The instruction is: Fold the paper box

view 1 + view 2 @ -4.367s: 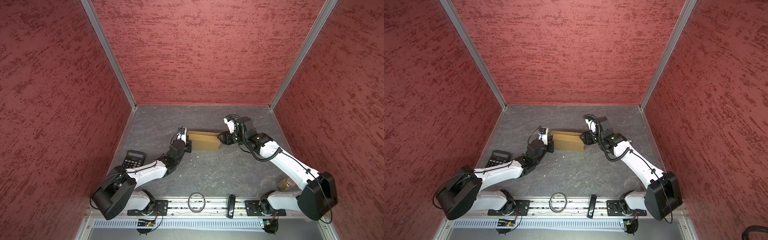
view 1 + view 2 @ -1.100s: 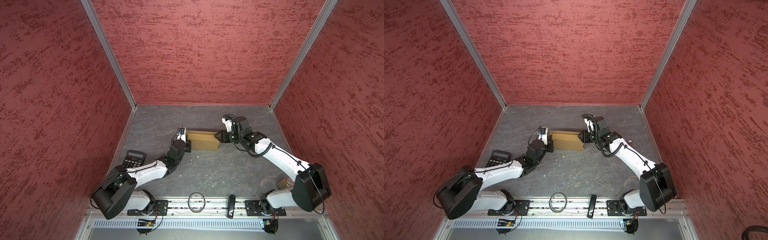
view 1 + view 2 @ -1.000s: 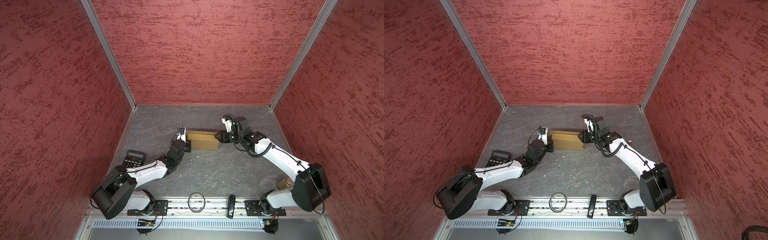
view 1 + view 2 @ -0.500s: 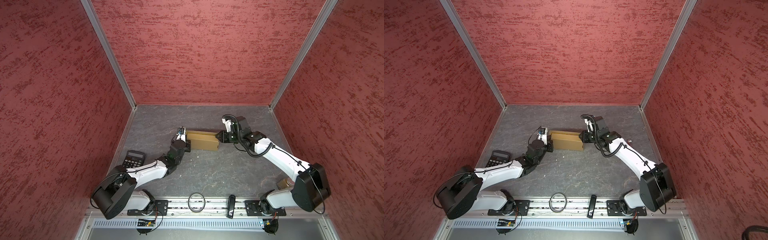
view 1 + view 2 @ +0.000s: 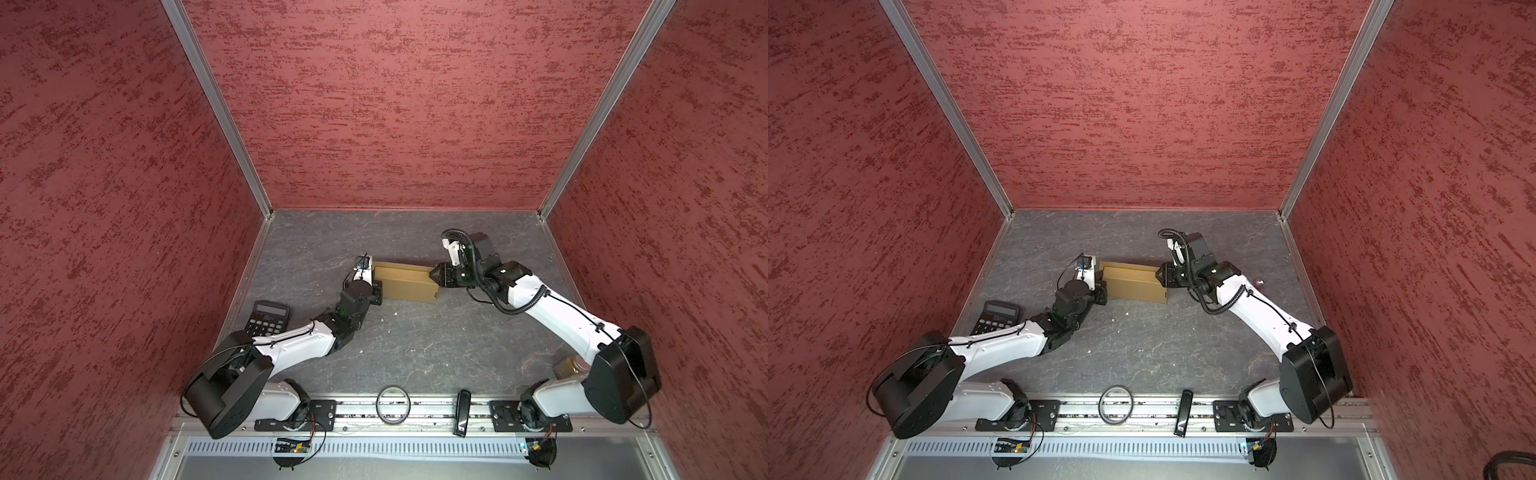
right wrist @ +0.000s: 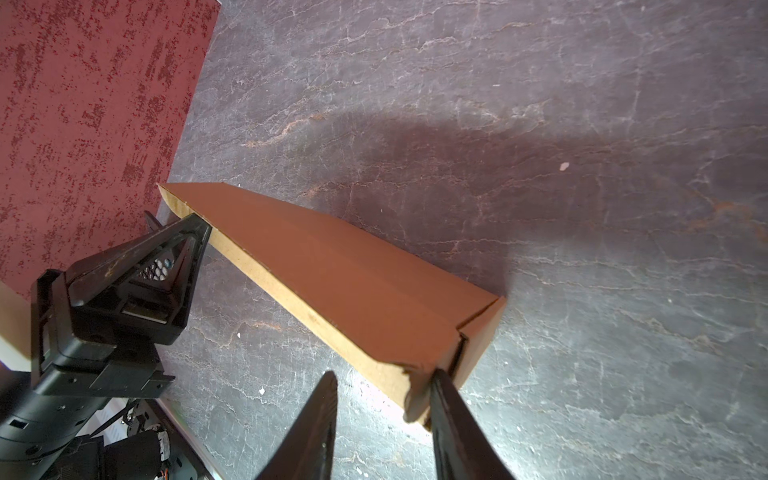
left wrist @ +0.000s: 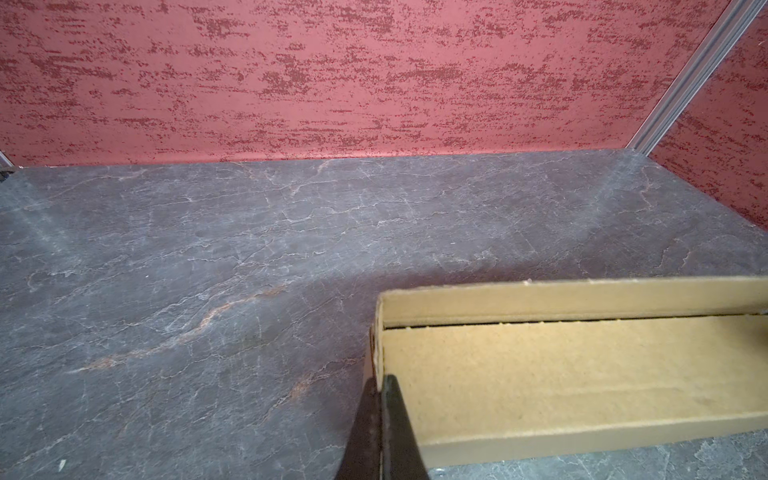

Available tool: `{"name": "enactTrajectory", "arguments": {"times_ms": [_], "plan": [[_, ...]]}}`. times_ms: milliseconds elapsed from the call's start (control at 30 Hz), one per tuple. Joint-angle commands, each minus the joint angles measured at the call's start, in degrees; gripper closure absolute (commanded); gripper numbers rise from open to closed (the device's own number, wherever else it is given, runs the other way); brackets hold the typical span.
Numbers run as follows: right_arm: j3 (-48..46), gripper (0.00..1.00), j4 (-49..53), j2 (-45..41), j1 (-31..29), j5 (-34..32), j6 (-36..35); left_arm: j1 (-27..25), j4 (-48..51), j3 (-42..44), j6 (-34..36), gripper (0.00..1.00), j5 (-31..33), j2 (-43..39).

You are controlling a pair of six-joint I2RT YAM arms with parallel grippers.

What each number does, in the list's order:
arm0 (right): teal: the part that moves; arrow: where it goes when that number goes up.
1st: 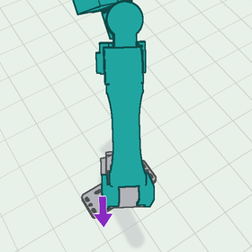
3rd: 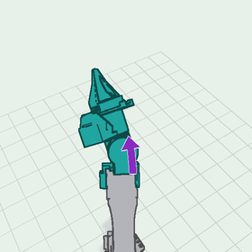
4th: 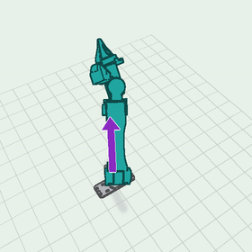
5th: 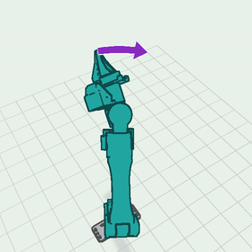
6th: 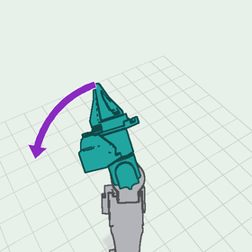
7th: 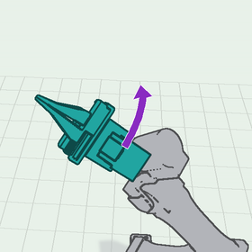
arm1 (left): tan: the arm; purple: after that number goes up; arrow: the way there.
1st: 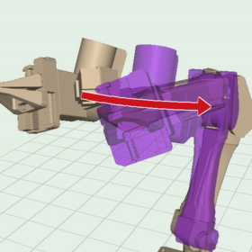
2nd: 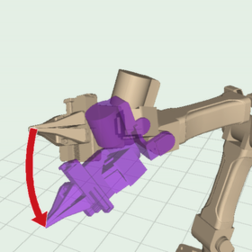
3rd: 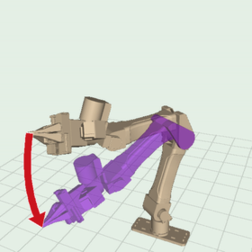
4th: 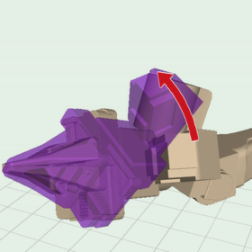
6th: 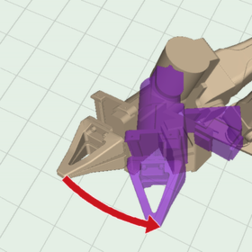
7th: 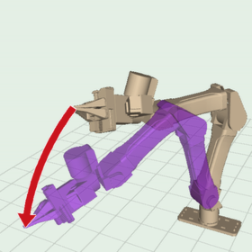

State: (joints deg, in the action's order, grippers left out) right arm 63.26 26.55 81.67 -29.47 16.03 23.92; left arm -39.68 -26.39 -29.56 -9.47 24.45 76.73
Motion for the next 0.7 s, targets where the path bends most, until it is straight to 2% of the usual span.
{"name": "enactTrajectory", "arguments": {"times_ms": [0,133,367,667], "plan": [[1.70,0.62,-0.35,0.86,-1.51,1.75,-0.37,-1.70,12.42,2.85,0.76,0.97,-6.25,2.45],[0.53,0.63,-0.52,0.95,-1.54,0.94,-0.46,-1.71,12.42,2.75,0.77,0.97,-6.34,2.70],[-2.30,0.73,-1.14,0.60,-1.55,-1.32,-0.43,-1.70,12.43,2.67,0.82,0.97,-6.60,2.89],[-2.99,0.79,-0.35,0.42,-1.55,-3.42,-1.77,-1.80,12.42,2.45,0.77,0.97,-6.61,3.47]]}}
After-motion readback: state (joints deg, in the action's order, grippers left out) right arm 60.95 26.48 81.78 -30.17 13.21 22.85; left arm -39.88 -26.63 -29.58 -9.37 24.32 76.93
